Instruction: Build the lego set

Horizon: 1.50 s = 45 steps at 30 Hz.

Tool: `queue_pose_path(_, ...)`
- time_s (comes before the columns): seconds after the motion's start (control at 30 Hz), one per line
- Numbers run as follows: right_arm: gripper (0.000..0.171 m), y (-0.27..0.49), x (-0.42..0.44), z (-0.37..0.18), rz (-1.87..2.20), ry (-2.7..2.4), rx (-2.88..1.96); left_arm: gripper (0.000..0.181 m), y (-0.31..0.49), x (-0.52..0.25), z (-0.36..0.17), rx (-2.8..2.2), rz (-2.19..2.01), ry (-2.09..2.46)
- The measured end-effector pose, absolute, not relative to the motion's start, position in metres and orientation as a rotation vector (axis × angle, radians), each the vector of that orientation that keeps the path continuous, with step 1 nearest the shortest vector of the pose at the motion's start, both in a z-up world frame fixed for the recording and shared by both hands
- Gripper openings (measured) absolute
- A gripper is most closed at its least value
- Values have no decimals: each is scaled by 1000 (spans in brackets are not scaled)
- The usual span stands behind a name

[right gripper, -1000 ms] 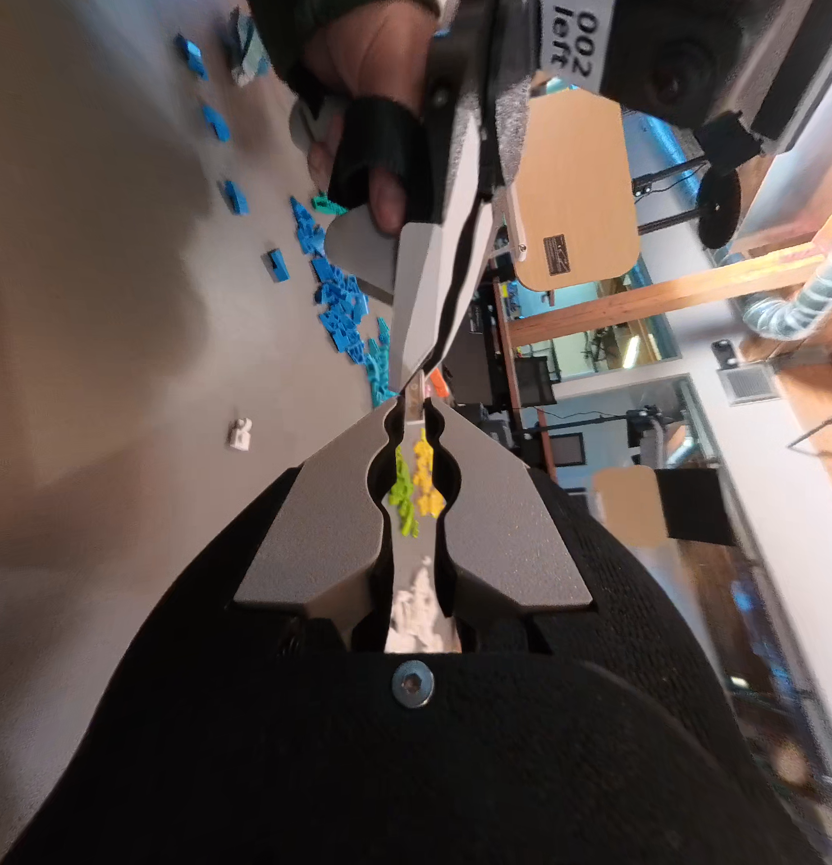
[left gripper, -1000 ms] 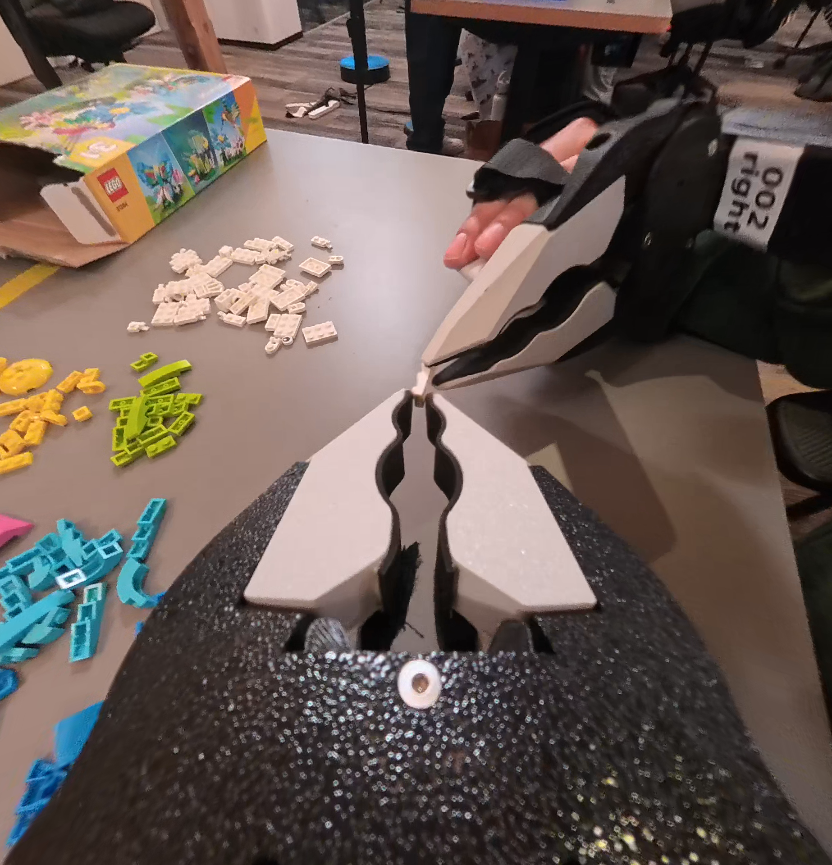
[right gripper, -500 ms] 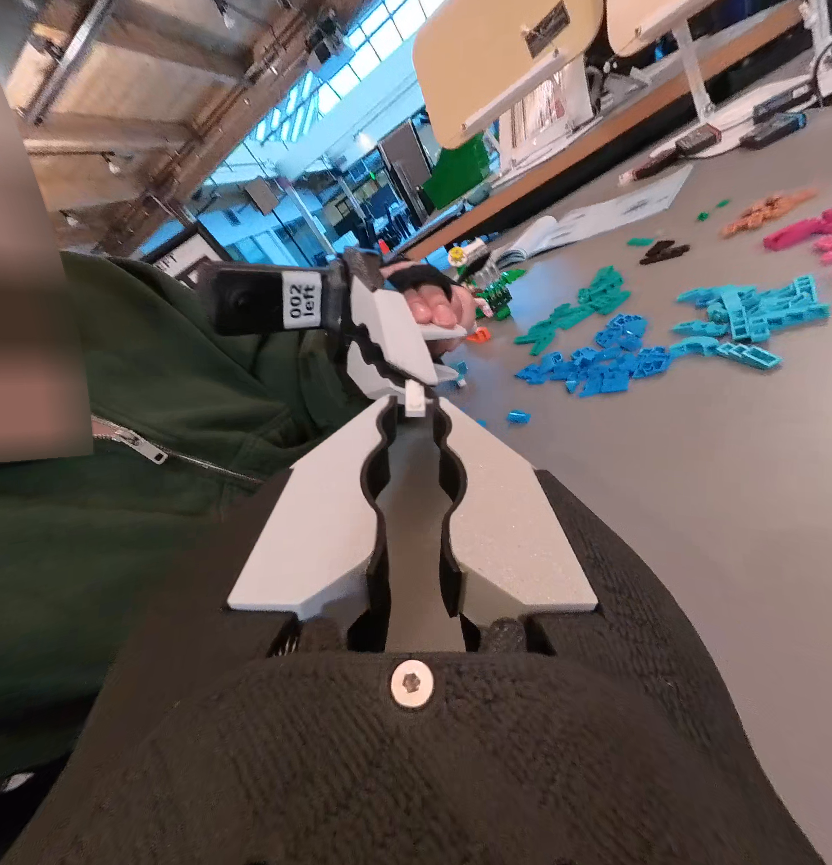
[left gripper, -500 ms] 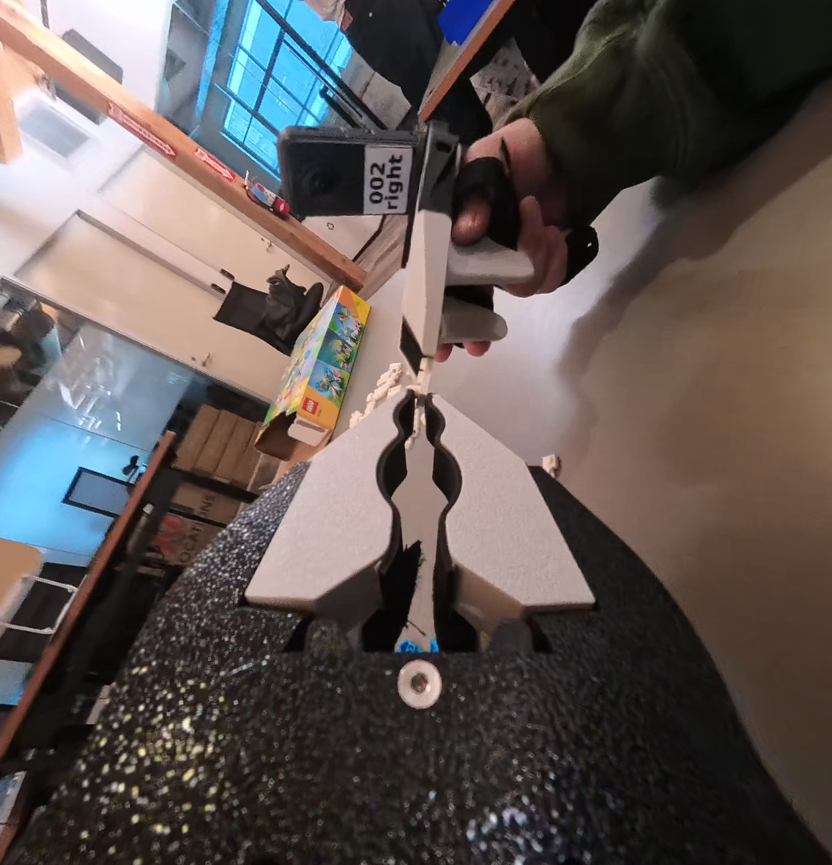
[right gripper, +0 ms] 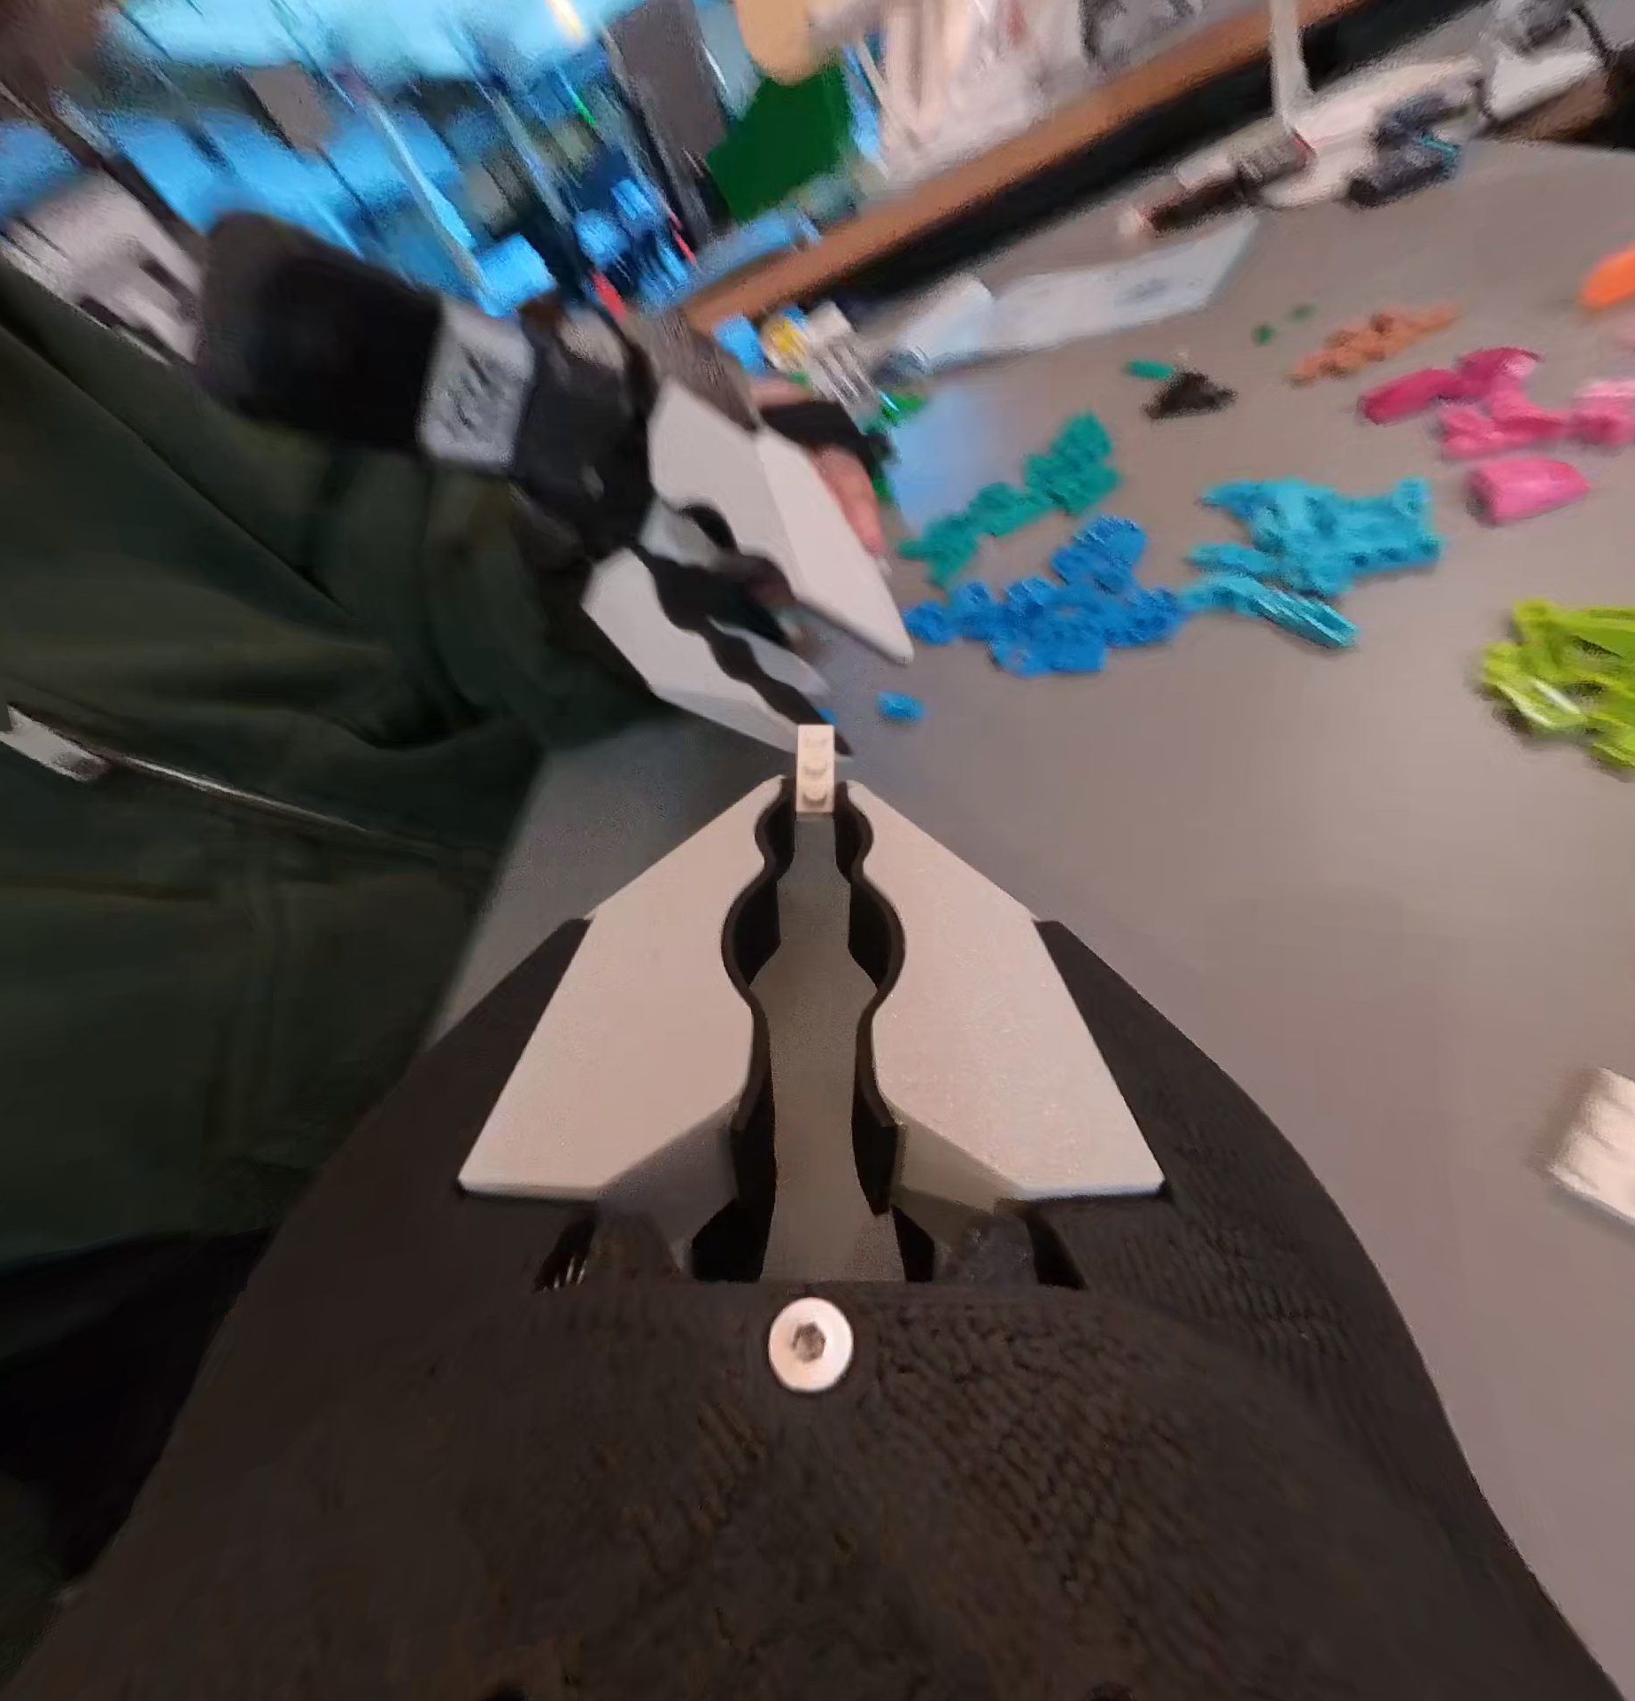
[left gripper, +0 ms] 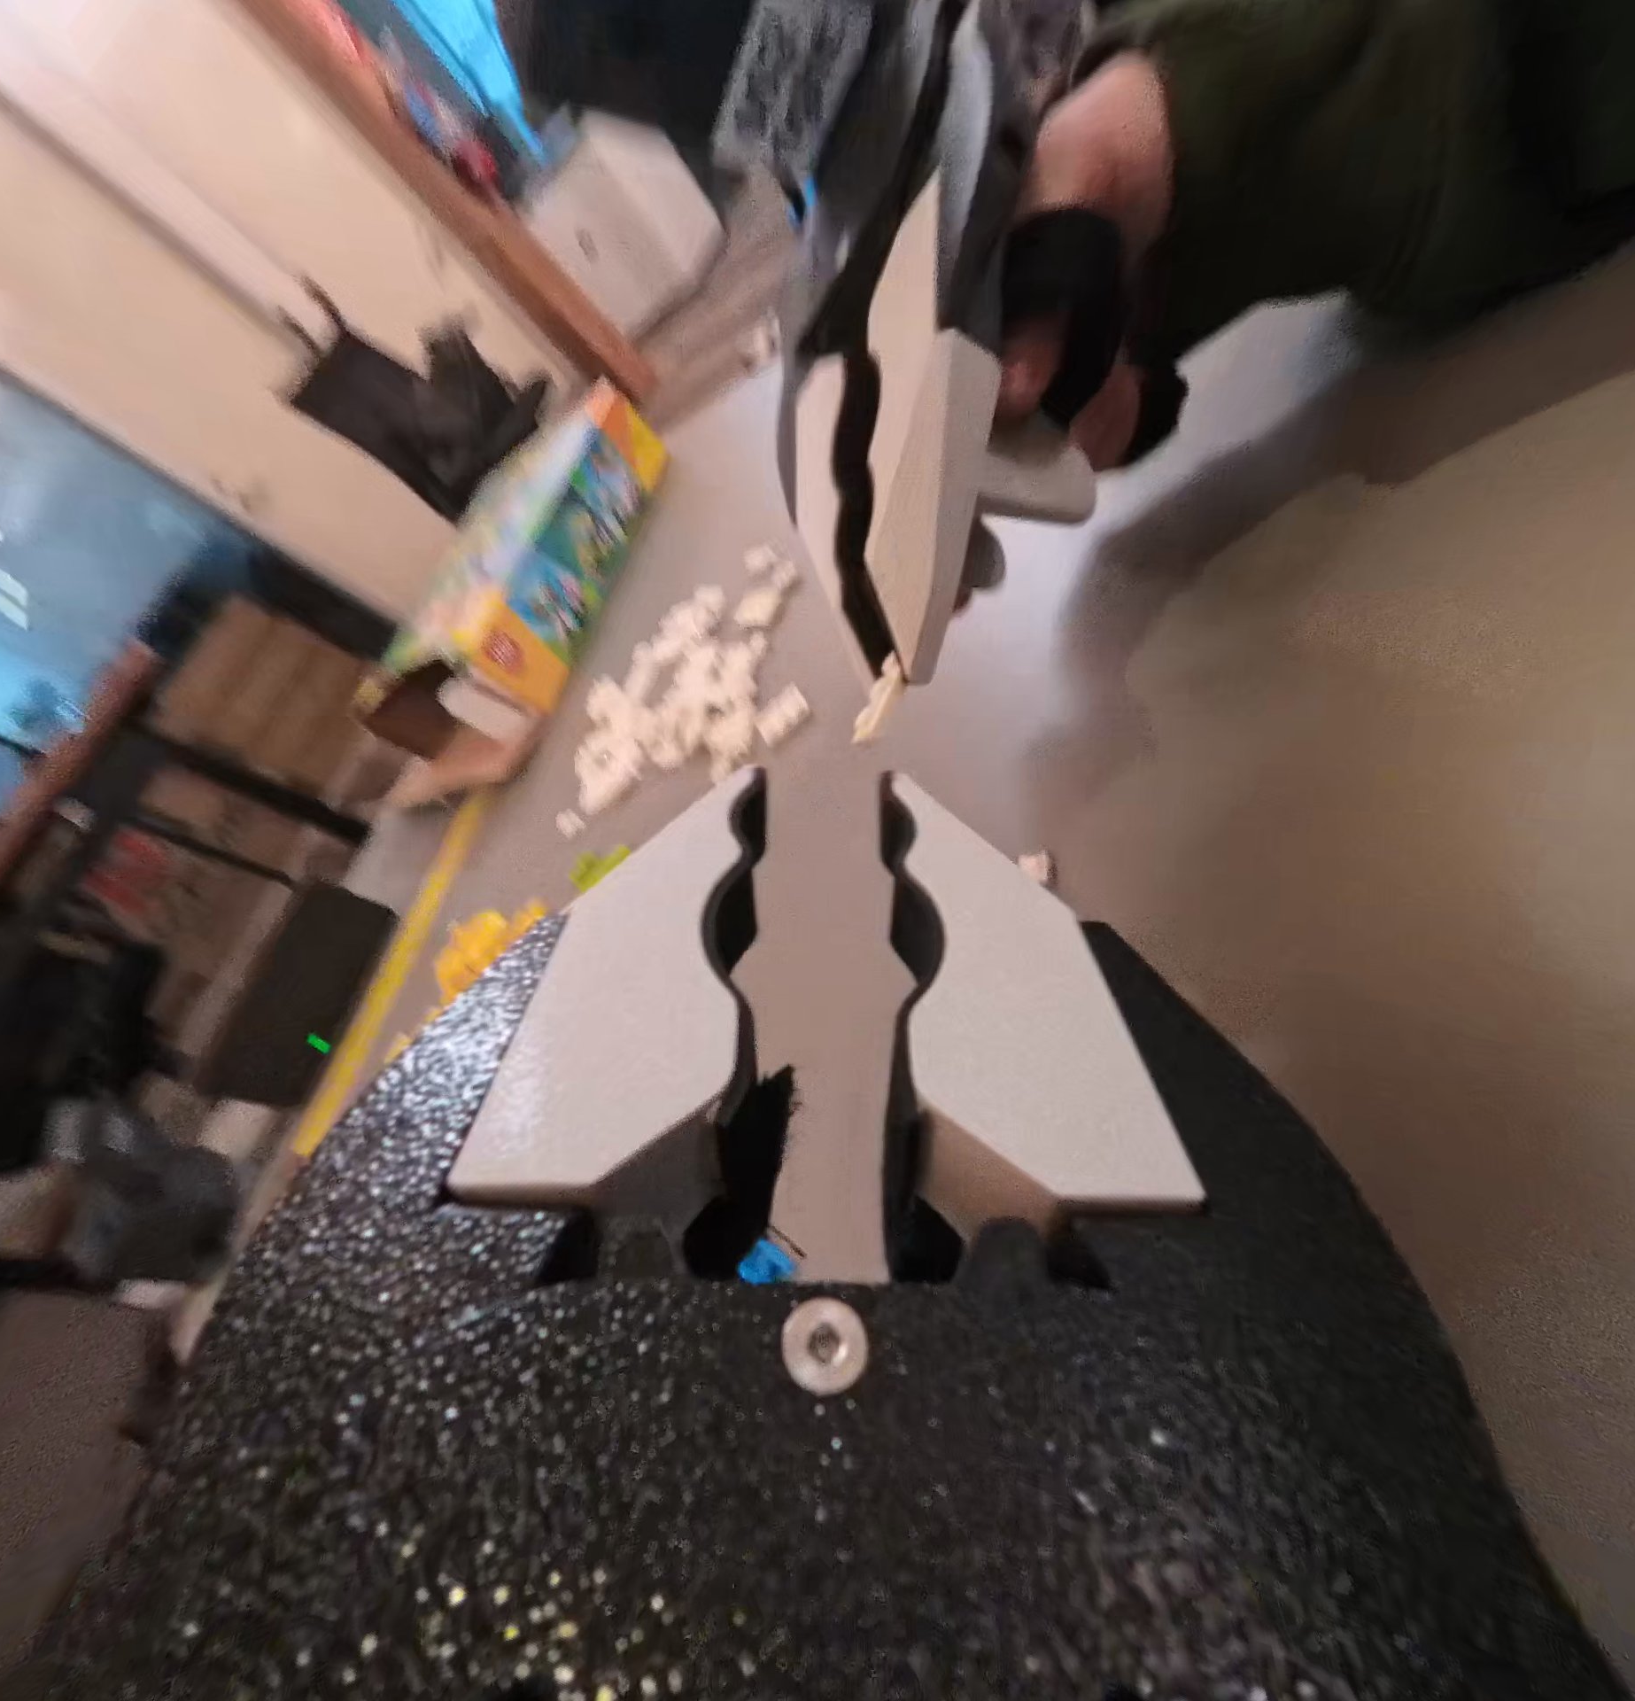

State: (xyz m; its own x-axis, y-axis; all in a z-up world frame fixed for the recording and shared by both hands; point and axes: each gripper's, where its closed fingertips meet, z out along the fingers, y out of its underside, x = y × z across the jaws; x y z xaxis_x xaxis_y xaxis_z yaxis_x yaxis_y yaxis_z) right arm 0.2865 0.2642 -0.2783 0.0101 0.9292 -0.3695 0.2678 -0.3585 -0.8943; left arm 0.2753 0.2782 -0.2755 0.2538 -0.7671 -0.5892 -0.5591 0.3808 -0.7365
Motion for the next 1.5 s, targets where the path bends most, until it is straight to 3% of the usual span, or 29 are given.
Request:
queue_pose_path(0.1, 6, 277, 304, -324, 1028, -1427, -1812, 24, 277, 272, -309, -1519, -352, 1489)
queue_pose_path(0.27, 7, 268, 305, -347, 950, -1571, -1837, 15, 265, 277, -338, -1703, -511, 1589)
queue_pose_path(0.53, 7, 265, 304, -351, 795, -1695, -1709, 0, 266, 280, -350, -1760, -606, 1641)
queue_pose_path(0.9, 7, 263, 303, -351, 780, -1720, -1677, 8, 258, 282, -346, -1710, -661, 1682)
queue_pose_path(1.5, 7, 261, 302, -351, 773, -1738, -1647, 0, 265, 291, -346, -1698, -628, 1700)
